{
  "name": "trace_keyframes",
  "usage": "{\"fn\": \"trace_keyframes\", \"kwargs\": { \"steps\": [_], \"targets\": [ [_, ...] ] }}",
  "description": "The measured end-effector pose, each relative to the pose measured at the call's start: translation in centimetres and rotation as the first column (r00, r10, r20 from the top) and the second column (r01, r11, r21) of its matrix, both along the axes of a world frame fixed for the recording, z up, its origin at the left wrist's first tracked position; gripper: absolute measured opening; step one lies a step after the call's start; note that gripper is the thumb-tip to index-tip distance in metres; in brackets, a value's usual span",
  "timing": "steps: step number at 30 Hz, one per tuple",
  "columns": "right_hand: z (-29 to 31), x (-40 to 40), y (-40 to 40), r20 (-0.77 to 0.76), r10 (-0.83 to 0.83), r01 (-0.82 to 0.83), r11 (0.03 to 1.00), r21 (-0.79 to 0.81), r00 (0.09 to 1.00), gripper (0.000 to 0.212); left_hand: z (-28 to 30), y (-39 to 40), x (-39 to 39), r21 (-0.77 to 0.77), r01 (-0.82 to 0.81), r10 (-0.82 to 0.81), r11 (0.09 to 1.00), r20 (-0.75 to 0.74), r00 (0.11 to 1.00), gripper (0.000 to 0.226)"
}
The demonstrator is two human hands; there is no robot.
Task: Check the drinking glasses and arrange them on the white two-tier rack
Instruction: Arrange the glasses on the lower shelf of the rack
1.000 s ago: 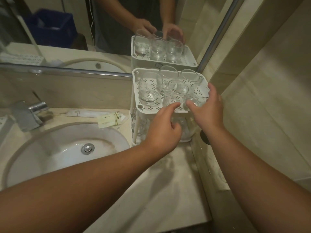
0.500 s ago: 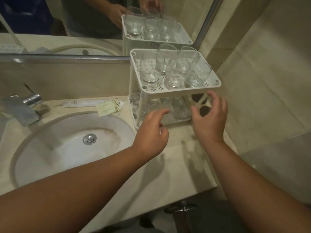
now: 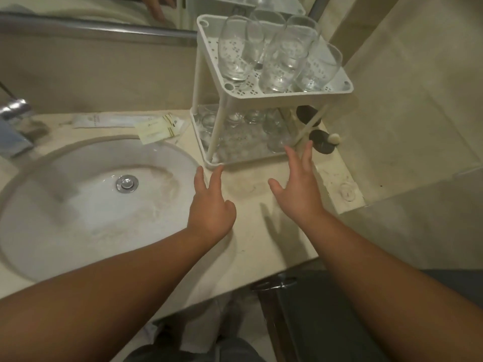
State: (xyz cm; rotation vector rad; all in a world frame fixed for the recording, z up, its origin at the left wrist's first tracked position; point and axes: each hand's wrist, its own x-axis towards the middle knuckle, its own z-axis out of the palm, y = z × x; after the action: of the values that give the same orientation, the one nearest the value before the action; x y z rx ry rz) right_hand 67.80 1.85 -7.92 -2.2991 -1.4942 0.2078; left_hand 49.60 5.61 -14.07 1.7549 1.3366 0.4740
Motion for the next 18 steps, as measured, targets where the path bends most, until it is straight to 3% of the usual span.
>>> {"fn": "trace_keyframes", "kwargs": {
  "steps": [6, 10, 14, 18],
  "targets": [
    [-3.1, 2.0, 2.6, -0.003, 0.174, -0.174, 0.984, -0.030, 0.985, 0.060, -4.6, 0.6, 3.0, -0.016, -0.085, 0.075, 0.996, -0.329, 0.942, 0.078],
    [-5.0, 3.2, 4.6, 0.033, 0.268, -0.267, 0.963, -0.028, 0.963, 0.054, -7.5, 0.3, 5.2, 0.029, -0.153, 0.153, 0.988, -0.362, 0.920, 0.072],
    [-6.4, 3.4, 7.0, 0.064, 0.366, -0.366, 0.931, -0.005, 0.929, 0.051, -9.5, -1.0, 6.6, 0.182, -0.146, 0.212, 0.972, -0.428, 0.879, 0.069],
    [-7.7, 3.1, 8.8, 0.001, 0.426, -0.426, 0.904, 0.036, 0.905, 0.050, -10.3, -0.7, 7.1, 0.212, -0.176, 0.257, 0.961, -0.458, 0.851, 0.070]
  ]
}}
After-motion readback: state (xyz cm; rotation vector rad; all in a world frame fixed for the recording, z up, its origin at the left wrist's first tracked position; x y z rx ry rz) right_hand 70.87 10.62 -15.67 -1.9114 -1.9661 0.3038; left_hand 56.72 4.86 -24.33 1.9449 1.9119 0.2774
